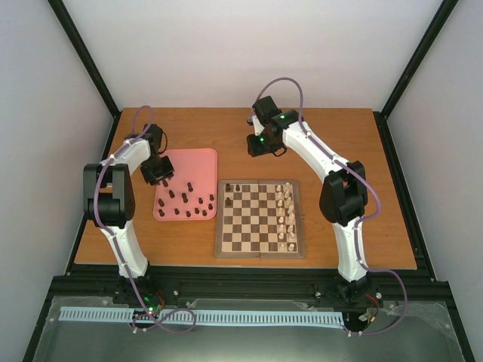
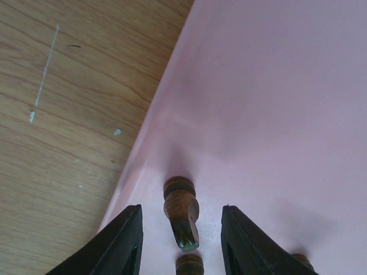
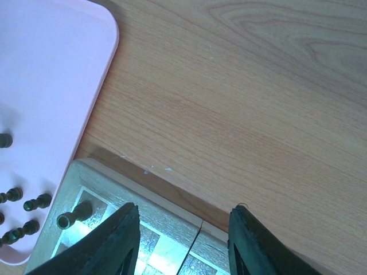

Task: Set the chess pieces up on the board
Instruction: Pick up the chess piece from the storage box.

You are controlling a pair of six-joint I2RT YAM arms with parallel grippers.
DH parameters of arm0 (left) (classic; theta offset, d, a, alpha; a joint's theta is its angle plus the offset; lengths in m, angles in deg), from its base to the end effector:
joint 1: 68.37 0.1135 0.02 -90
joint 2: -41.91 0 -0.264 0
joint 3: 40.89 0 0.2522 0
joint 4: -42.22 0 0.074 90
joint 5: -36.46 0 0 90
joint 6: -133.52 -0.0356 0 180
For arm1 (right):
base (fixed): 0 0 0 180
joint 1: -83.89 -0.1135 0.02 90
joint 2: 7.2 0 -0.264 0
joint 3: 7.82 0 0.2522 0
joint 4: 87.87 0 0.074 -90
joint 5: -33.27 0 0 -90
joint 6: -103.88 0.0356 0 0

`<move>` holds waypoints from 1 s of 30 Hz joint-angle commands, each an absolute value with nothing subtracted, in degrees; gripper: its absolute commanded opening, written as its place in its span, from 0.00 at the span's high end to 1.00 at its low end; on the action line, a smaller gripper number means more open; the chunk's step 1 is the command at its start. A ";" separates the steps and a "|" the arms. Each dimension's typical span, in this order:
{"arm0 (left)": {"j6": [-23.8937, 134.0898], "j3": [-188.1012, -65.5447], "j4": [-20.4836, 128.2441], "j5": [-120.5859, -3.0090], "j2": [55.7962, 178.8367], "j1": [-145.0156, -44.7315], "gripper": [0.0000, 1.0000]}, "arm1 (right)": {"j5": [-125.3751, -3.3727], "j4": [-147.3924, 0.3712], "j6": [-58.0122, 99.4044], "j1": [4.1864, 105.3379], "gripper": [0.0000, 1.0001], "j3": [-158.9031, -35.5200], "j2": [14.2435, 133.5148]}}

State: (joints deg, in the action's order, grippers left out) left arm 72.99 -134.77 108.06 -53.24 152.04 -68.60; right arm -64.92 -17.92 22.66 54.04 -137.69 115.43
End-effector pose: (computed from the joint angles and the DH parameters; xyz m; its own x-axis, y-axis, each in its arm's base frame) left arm 0.3681 -0.0013 0.1822 -0.8639 -0.4885 -0.1224 -0.4844 0.8726 -0.0632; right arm 0.3987 0.2347 0.2705 -0.8456 -0.3111 -0.4338 -0.4252 0.8838 0.1951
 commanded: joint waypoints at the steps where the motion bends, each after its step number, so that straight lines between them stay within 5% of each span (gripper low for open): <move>1: 72.00 -136.29 106.61 -52.48 152.73 -67.90 0.62 | -65.13 -17.19 21.97 54.53 0.56 -139.20 116.41; 8: 72.12 -136.32 105.80 -53.00 153.72 -67.84 0.75 | -64.86 -16.77 21.91 54.53 0.56 -139.62 116.61; 15: 72.18 -136.47 105.70 -53.91 153.76 -67.84 0.98 | -64.68 -16.41 22.01 54.53 0.56 -139.40 116.46; 30: 71.33 -143.66 118.07 -59.28 136.50 -75.63 0.99 | -64.39 -17.48 22.75 54.58 0.56 -137.47 115.85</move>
State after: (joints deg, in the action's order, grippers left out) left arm 71.53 -139.75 113.15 -56.24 142.88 -70.29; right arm -64.70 -16.94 22.68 54.07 -137.87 115.82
